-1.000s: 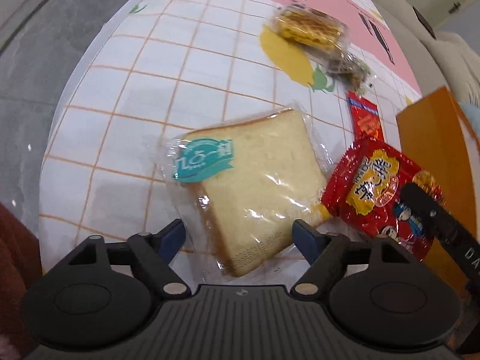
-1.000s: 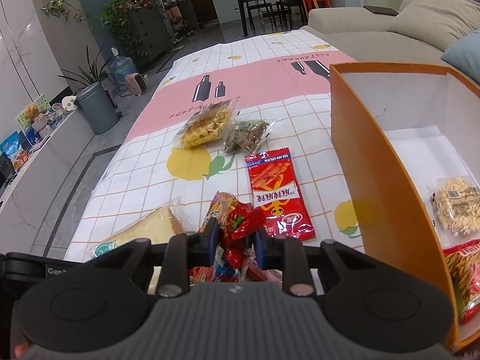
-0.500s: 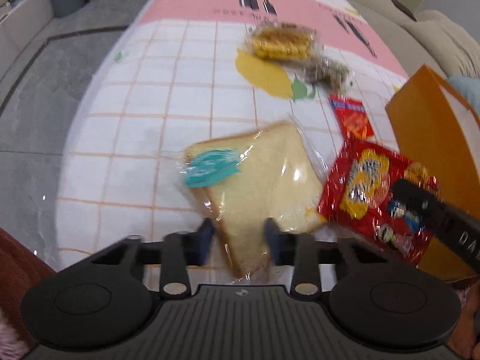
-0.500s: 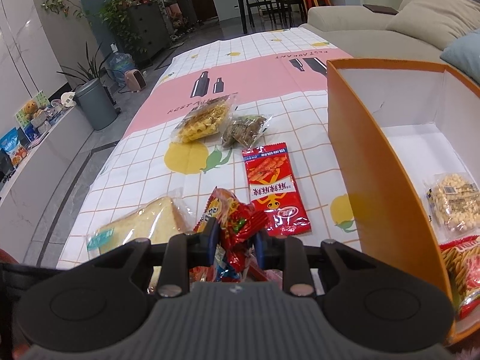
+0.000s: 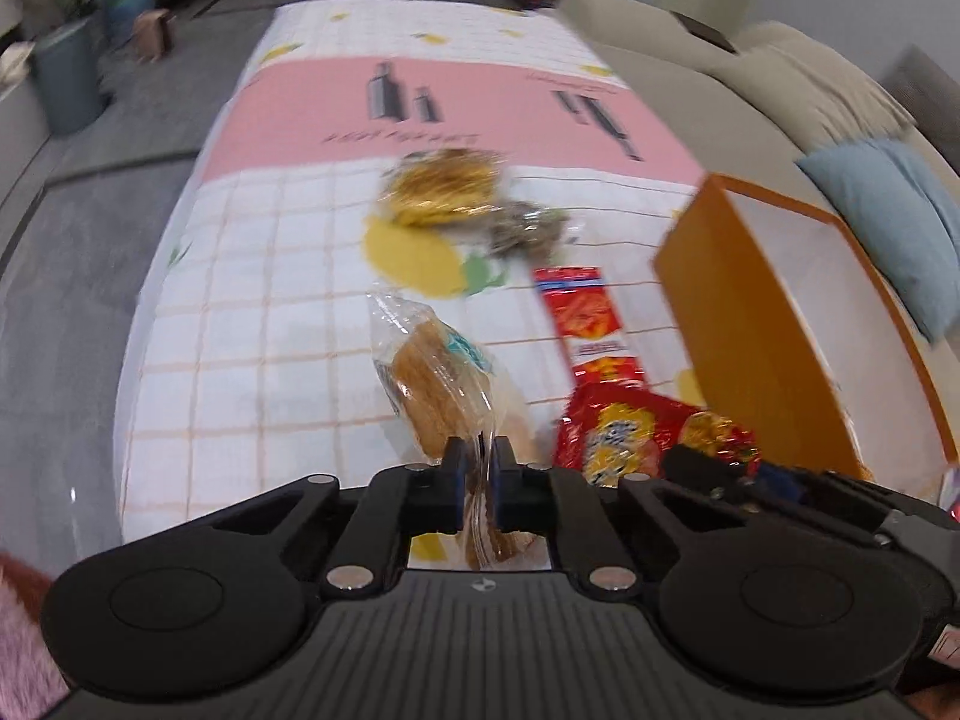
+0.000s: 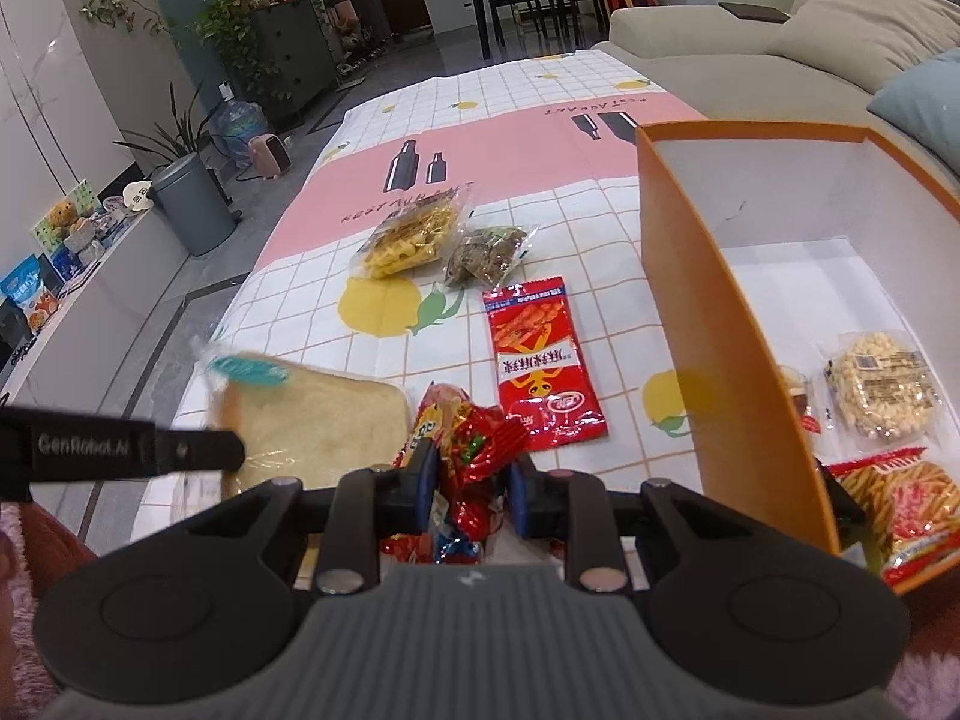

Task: Organize snacks
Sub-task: 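Grasp the bagged bread slice with the left tool while the right tool holds the chip bag, then carry the bread with the left tool and chip bag with the right tool over the box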

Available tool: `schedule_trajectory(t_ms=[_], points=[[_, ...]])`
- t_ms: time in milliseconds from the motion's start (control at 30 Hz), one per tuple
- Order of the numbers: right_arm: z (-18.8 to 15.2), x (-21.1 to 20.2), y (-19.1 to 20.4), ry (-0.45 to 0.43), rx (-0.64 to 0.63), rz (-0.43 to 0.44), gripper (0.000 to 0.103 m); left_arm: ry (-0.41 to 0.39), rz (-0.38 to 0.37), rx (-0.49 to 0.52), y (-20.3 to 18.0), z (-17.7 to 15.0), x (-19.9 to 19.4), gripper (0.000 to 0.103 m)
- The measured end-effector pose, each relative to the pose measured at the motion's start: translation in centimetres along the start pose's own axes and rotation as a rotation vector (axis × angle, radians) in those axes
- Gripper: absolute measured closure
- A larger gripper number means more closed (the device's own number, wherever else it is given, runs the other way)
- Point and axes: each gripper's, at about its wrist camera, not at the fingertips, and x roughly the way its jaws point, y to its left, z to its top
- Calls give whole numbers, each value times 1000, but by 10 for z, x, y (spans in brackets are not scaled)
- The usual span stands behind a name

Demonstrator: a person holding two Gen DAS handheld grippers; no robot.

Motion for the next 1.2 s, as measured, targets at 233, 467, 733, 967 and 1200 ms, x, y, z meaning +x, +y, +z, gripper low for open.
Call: schedule_trajectory(t_ms=[233, 467, 733, 967, 1200], points=[[7, -16, -15, 4, 21, -14, 81, 10, -97, 119, -49, 21, 7, 97], [18, -29, -28, -9, 13, -7, 82, 67, -183, 179, -83, 31, 29, 96], [24, -33, -49, 1, 63, 41, 83, 103, -229, 185, -87, 36, 35, 89], [21, -26, -47, 15, 63, 48, 82, 27, -164, 173, -78, 33, 13, 44], [20, -25, -38, 10, 38, 73, 82, 119, -174, 21, -47, 33, 24, 35]])
